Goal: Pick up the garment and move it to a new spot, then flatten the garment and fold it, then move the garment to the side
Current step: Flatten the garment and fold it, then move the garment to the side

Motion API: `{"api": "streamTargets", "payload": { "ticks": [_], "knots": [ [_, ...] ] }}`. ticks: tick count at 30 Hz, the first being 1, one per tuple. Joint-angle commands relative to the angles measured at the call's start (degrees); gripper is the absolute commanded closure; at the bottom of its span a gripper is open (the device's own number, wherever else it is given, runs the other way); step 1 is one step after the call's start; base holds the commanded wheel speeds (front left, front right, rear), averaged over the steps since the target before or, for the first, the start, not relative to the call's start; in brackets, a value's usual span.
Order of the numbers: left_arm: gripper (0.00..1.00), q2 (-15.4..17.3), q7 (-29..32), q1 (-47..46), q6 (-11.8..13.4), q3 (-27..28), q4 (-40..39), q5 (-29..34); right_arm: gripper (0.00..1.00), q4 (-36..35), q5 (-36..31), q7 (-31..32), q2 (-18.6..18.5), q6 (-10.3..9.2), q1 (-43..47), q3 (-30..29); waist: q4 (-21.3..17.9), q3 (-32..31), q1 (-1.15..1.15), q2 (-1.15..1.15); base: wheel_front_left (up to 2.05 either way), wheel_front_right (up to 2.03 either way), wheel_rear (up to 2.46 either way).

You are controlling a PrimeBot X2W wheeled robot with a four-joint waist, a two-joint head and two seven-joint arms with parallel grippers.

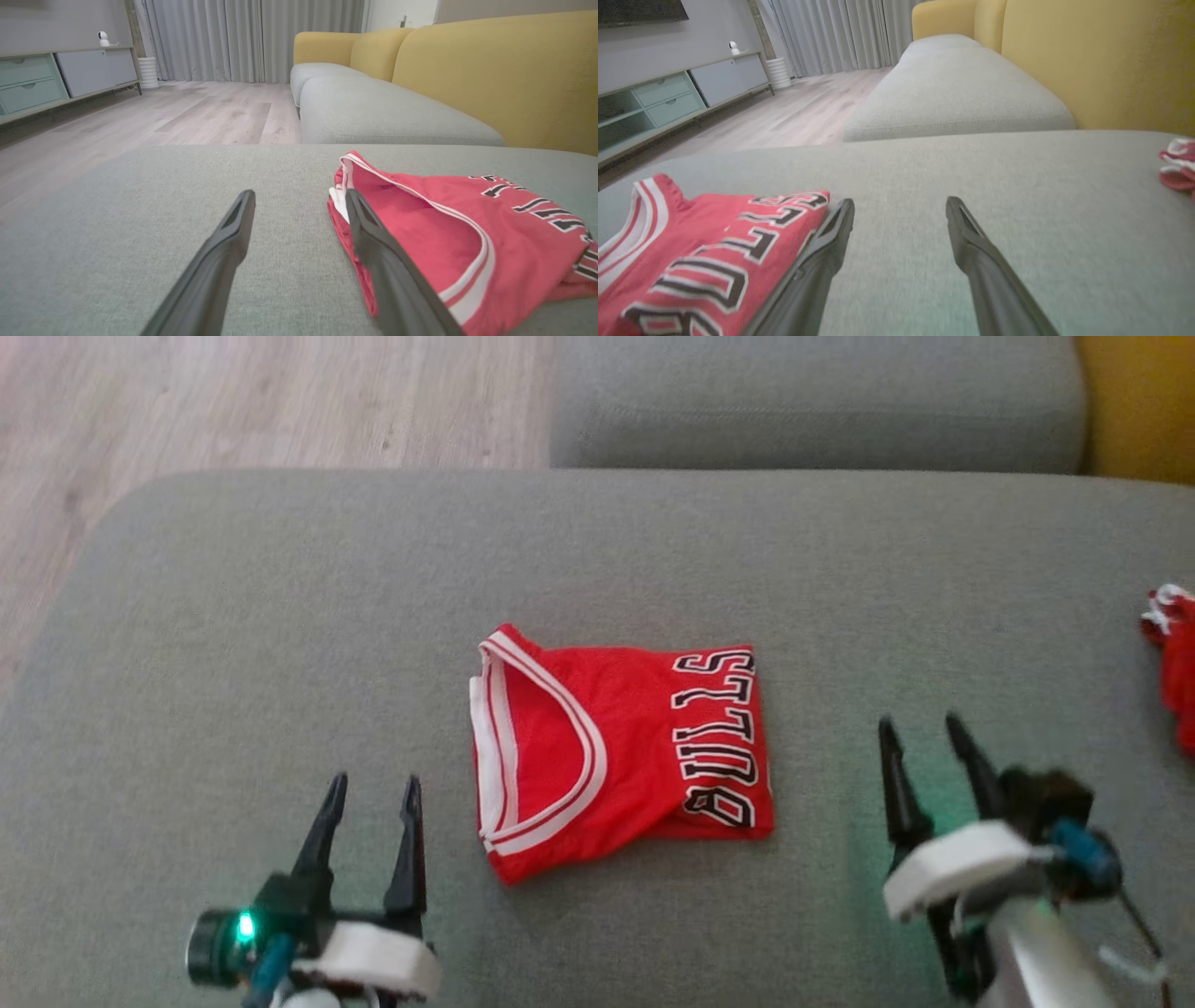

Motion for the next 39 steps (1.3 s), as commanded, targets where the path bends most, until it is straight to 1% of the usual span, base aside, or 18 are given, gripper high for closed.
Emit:
{"api": "streamTargets", "payload": {
  "ticks": [1,5,10,13,17,19,20,21,25,27,28,29,30,33,35,39],
  "knots": [
    [0.0,0.15,-0.55,0.77,0.46,2.03,-1.91,0.47,0.0,-1.69,-0.32,-0.63,0.49,-0.04,0.61,1.96,-0.99,-1.19,0.0,0.0,0.0,0.0,0.0],
    [0.0,0.15,-0.55,3.13,0.7,1.95,-2.39,0.74,0.0,-1.82,0.32,-0.63,0.5,-0.04,3.0,2.62,-1.44,-1.67,0.0,0.0,0.0,0.0,0.0],
    [0.0,0.15,-0.55,3.91,0.47,1.6,-2.45,0.97,0.0,-1.92,0.44,-0.63,0.5,-0.04,3.3,2.89,-1.17,-1.63,0.0,0.0,0.0,0.0,0.0],
    [0.0,0.15,-0.55,3.32,0.32,0.86,-2.58,0.91,0.0,-1.66,0.94,-0.63,0.5,-0.04,2.18,4.1,-0.24,-0.73,0.0,0.0,0.0,0.0,0.0],
    [0.0,0.15,-0.55,1.56,0.27,-0.87,-2.79,0.13,0.0,0.5,2.25,-0.63,0.51,-0.04,-2.05,7.6,2.17,1.72,0.0,0.0,0.0,0.0,0.0],
    [0.0,0.15,-0.55,0.73,0.36,-2.04,-2.69,-0.4,0.0,2.89,3.2,-0.63,0.51,-0.04,-4.92,9.27,4.0,3.07,0.0,0.0,0.0,0.0,0.0],
    [0.0,0.15,-0.55,0.13,0.78,-2.89,-2.38,-0.87,0.0,6.23,2.46,-0.62,0.51,-0.04,-7.75,10.19,5.71,4.06,0.0,0.0,0.0,0.0,0.0],
    [0.0,0.15,-0.55,0.13,0.78,-2.89,-2.38,-0.87,0.0,6.23,2.46,-0.62,0.51,-0.04,-7.75,10.19,5.71,4.06,0.0,0.0,0.0,0.0,0.0],
    [0.0,0.15,-0.55,-0.53,1.26,-4.36,-1.95,-1.61,0.0,16.74,0.51,0.92,0.51,-0.04,-11.31,10.7,9.02,5.33,0.0,0.0,0.0,0.0,0.0],
    [0.0,0.15,-0.55,-0.68,1.32,-4.52,-1.89,-1.57,0.0,21.24,0.22,2.57,0.51,-0.04,-12.1,10.83,9.88,5.74,0.0,0.0,0.0,0.0,0.0],
    [0.0,0.15,-0.55,-0.67,1.46,-4.34,-1.89,-1.55,0.1,23.0,0.2,3.05,0.51,-0.04,-12.29,11.0,10.03,5.77,0.0,0.0,0.0,0.0,0.0],
    [0.0,0.15,-0.55,-0.59,1.58,-4.05,-1.89,-1.56,0.58,24.47,0.4,3.32,0.51,-0.04,-12.31,11.05,9.99,5.72,0.0,0.0,0.0,0.0,0.0],
    [0.0,0.15,-0.55,-0.45,1.69,-3.73,-1.92,-1.52,1.0,25.51,0.77,3.22,0.51,-0.04,-12.29,11.23,9.72,5.62,0.0,0.0,0.0,0.0,0.0],
    [0.0,0.15,-0.55,-0.25,1.59,-2.66,-1.94,-1.18,1.0,27.45,0.96,1.84,0.51,-0.04,-12.64,11.37,7.27,5.18,0.0,0.0,0.0,0.0,0.0],
    [0.0,0.15,-0.55,-0.27,1.38,-2.22,-2.04,-1.01,1.0,27.91,0.68,0.71,0.51,-0.04,-13.19,10.48,4.49,4.75,0.0,0.0,0.0,0.0,0.0],
    [0.0,0.15,-0.55,-0.65,1.01,-1.78,-2.5,-0.93,1.0,27.07,0.3,-0.39,0.51,-0.04,-14.27,8.96,-3.68,3.71,0.0,0.0,0.0,0.0,0.0]
  ]
}}
